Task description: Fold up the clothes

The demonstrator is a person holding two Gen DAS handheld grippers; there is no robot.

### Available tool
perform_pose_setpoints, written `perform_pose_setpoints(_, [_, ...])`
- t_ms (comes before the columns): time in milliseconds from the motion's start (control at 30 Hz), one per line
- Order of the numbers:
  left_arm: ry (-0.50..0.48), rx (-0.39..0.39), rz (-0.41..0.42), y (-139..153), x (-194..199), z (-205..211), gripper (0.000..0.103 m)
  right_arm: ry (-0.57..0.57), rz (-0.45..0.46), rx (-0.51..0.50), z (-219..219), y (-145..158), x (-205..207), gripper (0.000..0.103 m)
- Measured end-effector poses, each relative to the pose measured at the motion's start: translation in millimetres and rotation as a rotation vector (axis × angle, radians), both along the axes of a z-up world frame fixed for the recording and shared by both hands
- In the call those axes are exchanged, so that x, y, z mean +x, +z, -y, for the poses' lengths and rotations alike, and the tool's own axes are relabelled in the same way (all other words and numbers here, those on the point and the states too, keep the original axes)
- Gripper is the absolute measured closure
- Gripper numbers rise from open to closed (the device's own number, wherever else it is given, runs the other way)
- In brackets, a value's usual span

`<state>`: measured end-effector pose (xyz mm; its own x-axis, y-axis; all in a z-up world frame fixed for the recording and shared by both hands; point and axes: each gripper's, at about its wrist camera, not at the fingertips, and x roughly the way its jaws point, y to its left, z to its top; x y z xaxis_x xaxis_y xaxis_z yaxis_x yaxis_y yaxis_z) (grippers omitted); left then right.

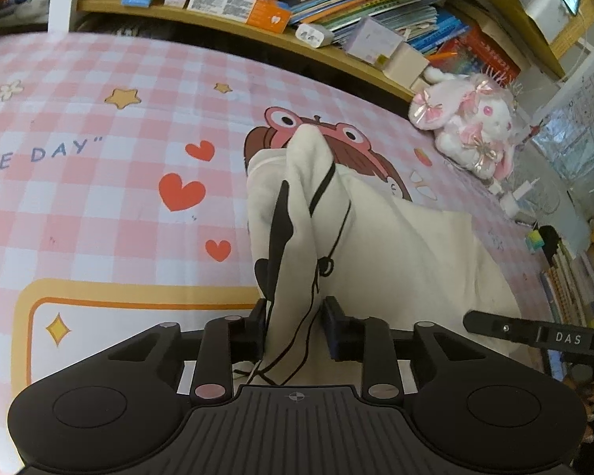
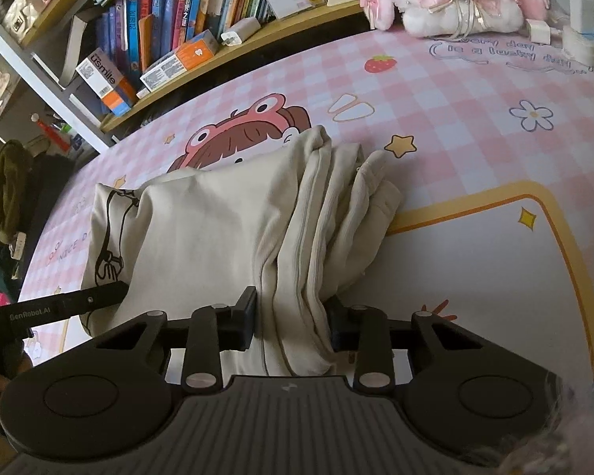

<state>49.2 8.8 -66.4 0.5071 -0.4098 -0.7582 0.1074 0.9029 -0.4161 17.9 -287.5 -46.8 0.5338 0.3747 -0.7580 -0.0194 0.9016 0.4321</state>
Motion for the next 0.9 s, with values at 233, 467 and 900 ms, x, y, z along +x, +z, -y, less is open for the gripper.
perform_pose_setpoints(233, [0.006,-0.058,-0.032,-4,12,-9,0.065,-0.008,-0.035,0.062,7,-5,5,0.055])
perform_pose_setpoints(467, [0.031,-0.09,-0.035,-8,23,-9,0.068,-0.009,-0.038,0.102,12,-7,24,0.055])
perform_pose_setpoints(900, [-0.032,0.013,0.111,22,8,13,0.092,0.149,0.201,-0.148,-24,32,12,0.079])
